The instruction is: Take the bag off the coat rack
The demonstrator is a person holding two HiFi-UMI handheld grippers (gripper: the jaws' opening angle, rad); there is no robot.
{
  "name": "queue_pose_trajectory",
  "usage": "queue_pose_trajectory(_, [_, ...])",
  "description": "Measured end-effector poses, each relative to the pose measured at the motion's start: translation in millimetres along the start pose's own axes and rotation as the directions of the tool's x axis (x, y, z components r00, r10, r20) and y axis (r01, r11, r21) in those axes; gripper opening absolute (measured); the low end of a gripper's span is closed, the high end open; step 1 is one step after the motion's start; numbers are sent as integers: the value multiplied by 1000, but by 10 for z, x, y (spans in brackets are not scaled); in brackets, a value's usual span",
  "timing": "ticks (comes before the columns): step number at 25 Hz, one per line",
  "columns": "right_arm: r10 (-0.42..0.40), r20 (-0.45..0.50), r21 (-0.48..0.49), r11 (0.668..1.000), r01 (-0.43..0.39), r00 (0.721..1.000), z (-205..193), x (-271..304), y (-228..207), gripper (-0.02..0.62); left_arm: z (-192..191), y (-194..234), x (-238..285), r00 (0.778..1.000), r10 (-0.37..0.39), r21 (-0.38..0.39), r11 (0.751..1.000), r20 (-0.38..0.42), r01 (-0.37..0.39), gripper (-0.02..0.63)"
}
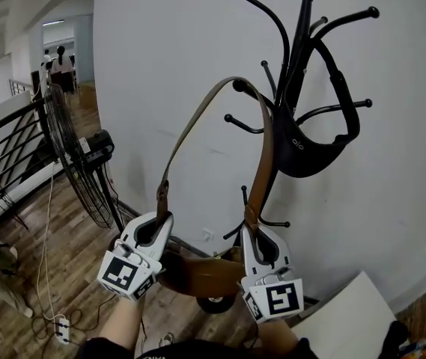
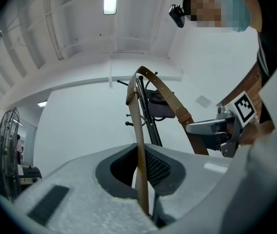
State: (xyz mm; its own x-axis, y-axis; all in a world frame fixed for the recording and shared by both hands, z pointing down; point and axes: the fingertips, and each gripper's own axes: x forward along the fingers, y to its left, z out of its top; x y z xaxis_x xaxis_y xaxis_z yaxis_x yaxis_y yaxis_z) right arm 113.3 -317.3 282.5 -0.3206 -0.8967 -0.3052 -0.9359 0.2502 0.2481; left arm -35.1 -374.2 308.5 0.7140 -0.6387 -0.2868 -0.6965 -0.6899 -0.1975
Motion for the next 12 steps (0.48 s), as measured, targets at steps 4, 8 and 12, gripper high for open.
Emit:
queue_pose_trajectory(4, [26,9,9,1000,-26,1000,28,-50,21,28,17,-58,-98,1000,24,2,1000,-5,-24,12])
queue_pose_trajectory(8, [48,8,25,999,-48,999,-1,-93,69,28,-28,-108,-199,999,45,0,999,-24,-45,12])
queue_pose_trajectory(12, [71,-11,45,996,-71,997,-100,-140,137,28,-60,-139,-314,997,79,-8,997,-19,-79,12])
